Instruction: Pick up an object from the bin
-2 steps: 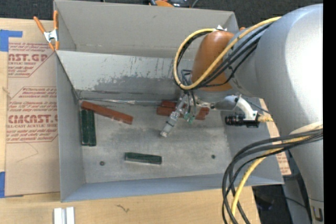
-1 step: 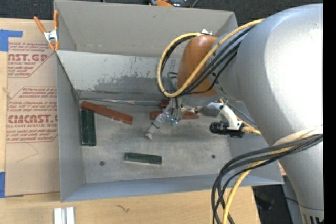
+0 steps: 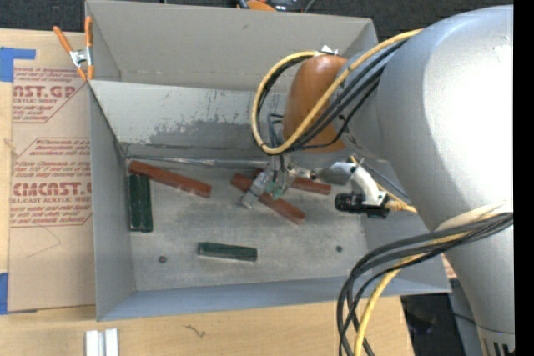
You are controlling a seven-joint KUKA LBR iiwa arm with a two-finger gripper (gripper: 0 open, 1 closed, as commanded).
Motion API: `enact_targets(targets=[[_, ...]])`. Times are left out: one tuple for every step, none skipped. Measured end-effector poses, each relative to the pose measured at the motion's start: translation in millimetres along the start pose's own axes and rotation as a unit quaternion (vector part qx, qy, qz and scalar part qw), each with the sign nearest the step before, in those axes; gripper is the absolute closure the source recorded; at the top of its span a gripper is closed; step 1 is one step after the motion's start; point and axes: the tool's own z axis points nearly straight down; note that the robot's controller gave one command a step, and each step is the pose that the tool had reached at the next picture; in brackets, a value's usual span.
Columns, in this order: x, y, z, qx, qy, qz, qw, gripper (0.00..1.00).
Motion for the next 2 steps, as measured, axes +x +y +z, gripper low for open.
enact_targets(targets=[[2.0,-0.5,2.4,0.001,0.0019,0.000,1.0000,0.00],[15.4,-8.5,1.4,0.000,-0.0002,-0.169,0.9856,0.00]])
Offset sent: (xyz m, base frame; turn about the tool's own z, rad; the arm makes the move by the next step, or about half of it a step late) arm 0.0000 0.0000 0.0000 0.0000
